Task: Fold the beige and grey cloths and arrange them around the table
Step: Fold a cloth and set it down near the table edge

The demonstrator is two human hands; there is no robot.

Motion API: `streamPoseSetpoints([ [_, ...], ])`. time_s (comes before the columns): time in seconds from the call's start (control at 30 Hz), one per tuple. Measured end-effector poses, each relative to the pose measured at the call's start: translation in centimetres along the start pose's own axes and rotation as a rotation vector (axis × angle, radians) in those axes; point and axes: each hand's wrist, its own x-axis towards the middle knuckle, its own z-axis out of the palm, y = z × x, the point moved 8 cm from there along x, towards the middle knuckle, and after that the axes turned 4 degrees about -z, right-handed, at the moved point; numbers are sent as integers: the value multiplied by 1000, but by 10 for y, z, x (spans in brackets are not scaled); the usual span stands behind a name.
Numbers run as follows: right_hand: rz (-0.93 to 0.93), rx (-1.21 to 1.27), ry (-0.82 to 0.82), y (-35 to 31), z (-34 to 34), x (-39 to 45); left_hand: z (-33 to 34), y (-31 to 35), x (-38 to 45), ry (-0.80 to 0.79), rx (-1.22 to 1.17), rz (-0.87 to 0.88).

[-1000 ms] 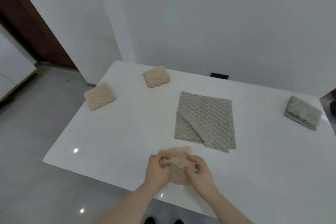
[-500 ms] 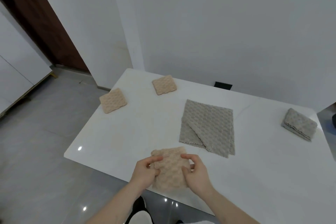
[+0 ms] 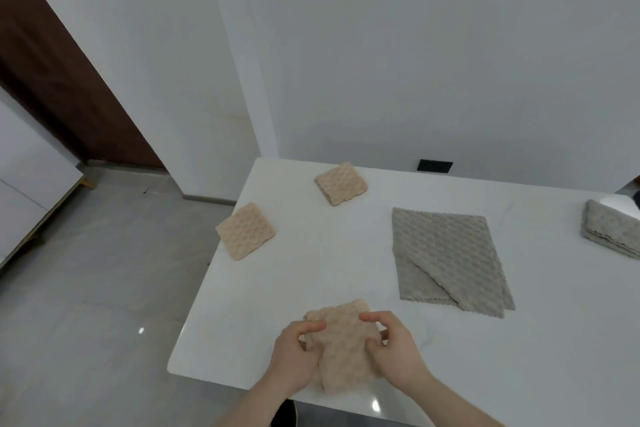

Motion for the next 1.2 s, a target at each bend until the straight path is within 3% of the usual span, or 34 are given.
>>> streamPoseSetpoints([
  [0.3, 22, -43, 57, -34, 83, 4, -78, -21, 33, -63, 127, 54],
  [0.6, 62, -121, 57, -5, 87, -7, -60, -35, 21, -145, 285, 23],
  [1.0, 54, -316, -141, 13, 98, 8, -40, -45, 9, -251, 437, -76],
  [1.2, 90, -348, -162, 1, 121, 22, -54, -45, 34, -374, 557, -33],
])
